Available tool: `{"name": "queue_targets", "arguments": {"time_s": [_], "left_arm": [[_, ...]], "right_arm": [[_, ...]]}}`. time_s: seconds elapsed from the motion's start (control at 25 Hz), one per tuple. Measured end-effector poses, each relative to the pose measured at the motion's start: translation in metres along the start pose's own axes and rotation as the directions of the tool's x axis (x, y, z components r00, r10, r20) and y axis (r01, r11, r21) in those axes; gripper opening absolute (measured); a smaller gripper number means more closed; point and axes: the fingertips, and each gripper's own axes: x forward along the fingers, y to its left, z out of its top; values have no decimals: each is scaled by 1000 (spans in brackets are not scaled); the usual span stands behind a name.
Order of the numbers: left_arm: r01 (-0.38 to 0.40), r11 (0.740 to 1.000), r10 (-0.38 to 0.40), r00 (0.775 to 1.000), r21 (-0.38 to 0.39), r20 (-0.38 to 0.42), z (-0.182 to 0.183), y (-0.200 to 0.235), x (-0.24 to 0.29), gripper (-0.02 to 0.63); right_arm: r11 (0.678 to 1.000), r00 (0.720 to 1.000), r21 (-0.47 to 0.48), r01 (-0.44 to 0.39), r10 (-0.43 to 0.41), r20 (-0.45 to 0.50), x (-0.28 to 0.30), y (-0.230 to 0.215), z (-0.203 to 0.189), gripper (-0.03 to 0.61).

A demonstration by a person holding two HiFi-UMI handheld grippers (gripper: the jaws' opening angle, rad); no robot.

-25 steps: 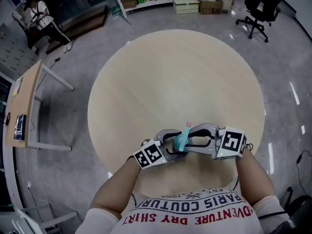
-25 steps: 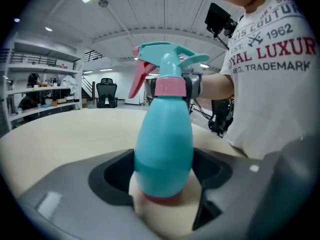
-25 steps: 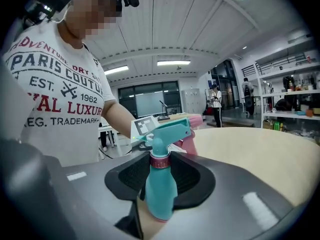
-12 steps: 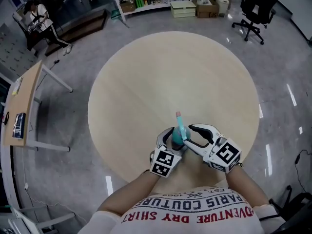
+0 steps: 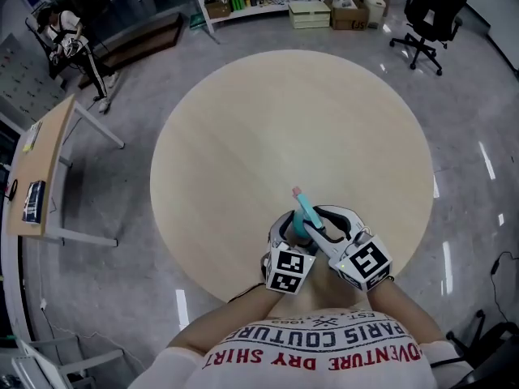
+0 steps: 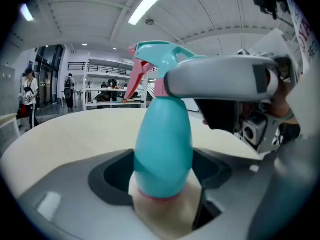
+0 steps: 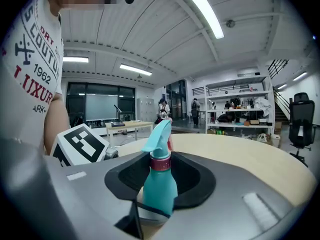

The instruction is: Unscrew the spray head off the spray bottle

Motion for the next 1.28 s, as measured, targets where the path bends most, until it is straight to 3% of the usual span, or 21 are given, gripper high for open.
{"name": "queue_targets", "arguments": {"time_s": [0.16,0.28,0.36,0.44,0.52,0.56,0.6,0.68,0.76,0.84,0.92,0.96,1.04,1.12,1.2,1.28], "left_arm": [[72,997,-72,997,26,11,-2,-1,-4,353],[253,962,-256,967,103,15,-2,-8,-5,353],[406,897,-411,912,173,-9,-2,-14,-6,353],[549,802,-549,833,236,-72,-4,-19,-9,353],[651,706,-638,756,279,-147,-7,-23,-14,353],[680,671,-661,729,294,-177,-8,-24,-15,353],[696,649,-673,713,306,-196,-9,-25,-16,353],[703,637,-679,706,316,-201,-10,-25,-16,353],[692,652,-673,717,310,-184,-12,-23,-16,353],[665,683,-650,742,301,-164,-11,-21,-15,353],[609,740,-597,790,286,-137,-8,-19,-10,353],[566,779,-557,822,271,-117,-6,-17,-7,353],[466,856,-462,884,223,-72,-2,-13,-2,353],[364,915,-362,931,171,-43,0,-11,1,353],[280,951,-278,960,129,-36,1,-12,3,353],[217,972,-214,976,95,-41,2,-13,4,353]], "right_arm": [[995,995,1,-97,97,-7,1,6,0,129],[961,961,-5,-277,277,-19,-1,8,0,129],[913,912,-23,-408,407,-45,-2,8,1,129],[857,856,-42,-514,509,-89,-4,11,1,129],[810,807,-37,-585,578,-119,-4,15,1,129],[793,789,-25,-609,602,-124,-5,17,2,129],[780,775,-15,-626,619,-124,-5,18,1,130],[771,766,-7,-637,631,-123,-6,19,0,129],[782,777,5,-623,619,-113,-4,18,-1,131],[801,797,42,-598,599,-81,-4,18,-1,140],[826,825,74,-559,563,-44,-7,15,2,274],[848,849,75,-524,527,-31,-9,11,3,284],[907,908,53,-417,418,-11,-11,2,4,276],[953,953,25,-303,303,-3,-10,-4,2,246],[972,972,-2,-235,235,-14,-10,-1,-1,224],[981,981,-13,-191,191,-16,-9,1,-2,208]]}}
